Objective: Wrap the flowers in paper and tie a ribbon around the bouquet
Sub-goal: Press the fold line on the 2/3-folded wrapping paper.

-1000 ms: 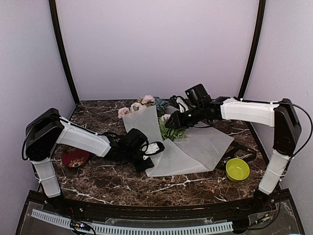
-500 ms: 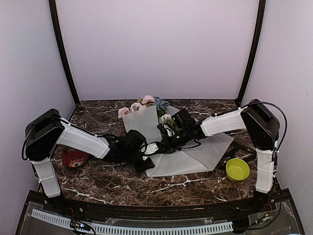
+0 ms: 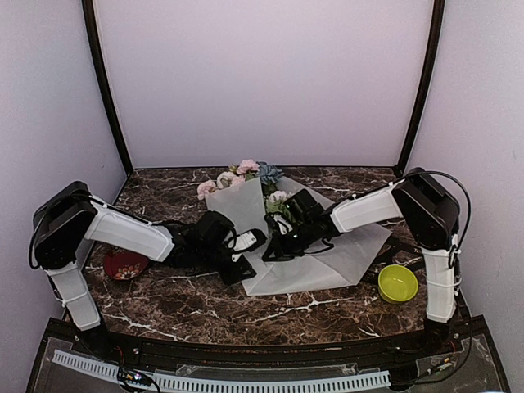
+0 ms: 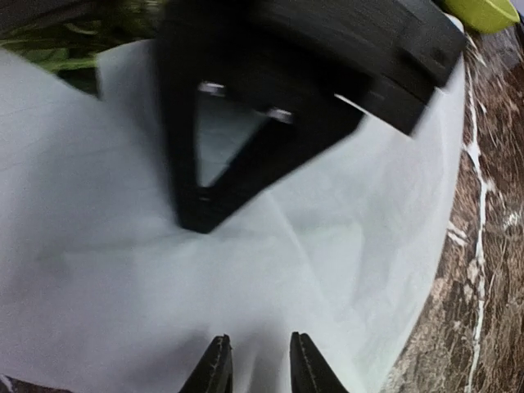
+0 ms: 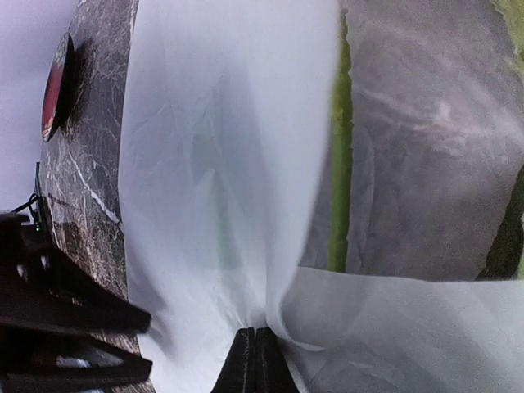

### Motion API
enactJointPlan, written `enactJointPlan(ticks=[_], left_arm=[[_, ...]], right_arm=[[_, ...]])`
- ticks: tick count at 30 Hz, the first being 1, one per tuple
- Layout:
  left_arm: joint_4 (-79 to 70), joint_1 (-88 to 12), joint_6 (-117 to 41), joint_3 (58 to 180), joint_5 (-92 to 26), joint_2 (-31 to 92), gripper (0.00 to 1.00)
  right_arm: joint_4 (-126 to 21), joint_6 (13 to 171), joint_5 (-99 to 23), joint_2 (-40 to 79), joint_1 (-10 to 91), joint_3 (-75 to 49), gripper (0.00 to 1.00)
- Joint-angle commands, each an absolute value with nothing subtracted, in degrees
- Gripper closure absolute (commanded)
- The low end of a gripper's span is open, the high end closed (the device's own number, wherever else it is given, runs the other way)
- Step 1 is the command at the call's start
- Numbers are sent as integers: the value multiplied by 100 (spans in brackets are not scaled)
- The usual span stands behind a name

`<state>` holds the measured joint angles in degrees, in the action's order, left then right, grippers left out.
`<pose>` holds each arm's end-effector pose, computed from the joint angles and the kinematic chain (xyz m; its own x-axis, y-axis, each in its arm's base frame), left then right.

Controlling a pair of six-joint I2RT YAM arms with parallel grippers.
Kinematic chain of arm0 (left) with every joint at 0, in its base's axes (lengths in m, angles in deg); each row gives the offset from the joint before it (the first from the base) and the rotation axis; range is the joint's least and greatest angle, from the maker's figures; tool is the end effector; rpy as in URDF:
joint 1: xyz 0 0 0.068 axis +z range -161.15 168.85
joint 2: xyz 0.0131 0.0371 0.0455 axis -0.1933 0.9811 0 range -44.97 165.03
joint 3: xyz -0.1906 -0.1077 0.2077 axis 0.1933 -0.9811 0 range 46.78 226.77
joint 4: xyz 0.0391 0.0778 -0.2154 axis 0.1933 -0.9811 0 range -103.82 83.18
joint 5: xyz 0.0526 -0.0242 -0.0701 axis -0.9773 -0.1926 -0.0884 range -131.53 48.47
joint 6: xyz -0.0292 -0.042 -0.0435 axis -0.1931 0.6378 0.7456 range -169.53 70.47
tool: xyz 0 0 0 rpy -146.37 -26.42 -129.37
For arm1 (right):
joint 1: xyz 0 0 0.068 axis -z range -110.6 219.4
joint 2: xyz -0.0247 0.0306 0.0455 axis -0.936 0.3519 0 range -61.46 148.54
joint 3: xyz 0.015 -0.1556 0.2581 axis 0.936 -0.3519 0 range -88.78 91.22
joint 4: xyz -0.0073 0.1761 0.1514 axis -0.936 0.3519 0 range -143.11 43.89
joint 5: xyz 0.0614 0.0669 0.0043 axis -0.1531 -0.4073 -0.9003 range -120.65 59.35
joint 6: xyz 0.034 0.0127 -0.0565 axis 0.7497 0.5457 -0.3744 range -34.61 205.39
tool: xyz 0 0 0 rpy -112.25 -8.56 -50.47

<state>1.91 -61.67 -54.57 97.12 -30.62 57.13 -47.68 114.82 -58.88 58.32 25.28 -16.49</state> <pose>0.2169 -0.2795 0.1838 -0.3577 0.5701 -0.7396 0.8808 0.4691 -0.0644 0.2894 0.3158 0.1549 -0.9008 -0.2706 -0.3396 -0.4311 0.6508 0.6250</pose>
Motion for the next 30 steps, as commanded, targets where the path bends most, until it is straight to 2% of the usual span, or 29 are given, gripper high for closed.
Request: enactJointPlan(ticks=[1, 7, 13, 22, 30], left_arm=[[181, -5460, -4918, 9994, -2782, 5643, 74], [-273, -4725, -4886, 10575, -3292, 6381, 75], [-330, -3945, -4930, 11158, -3305, 6948, 75], [-538, -3182, -5006, 11748, -3538, 7197, 74], [-1034, -2573, -4876, 12843, -3557, 7777, 74]], right_arm=[[-4288, 11334, -5326, 6001, 2546, -1913, 100], [-4321, 11326, -5367, 5956, 2530, -1955, 100], [-4314, 11317, -5388, 5944, 2493, -2054, 100], [-4343, 11365, -5381, 5947, 2449, -2097, 100], [-4293, 11352, -5323, 5883, 2431, -2126, 100]])
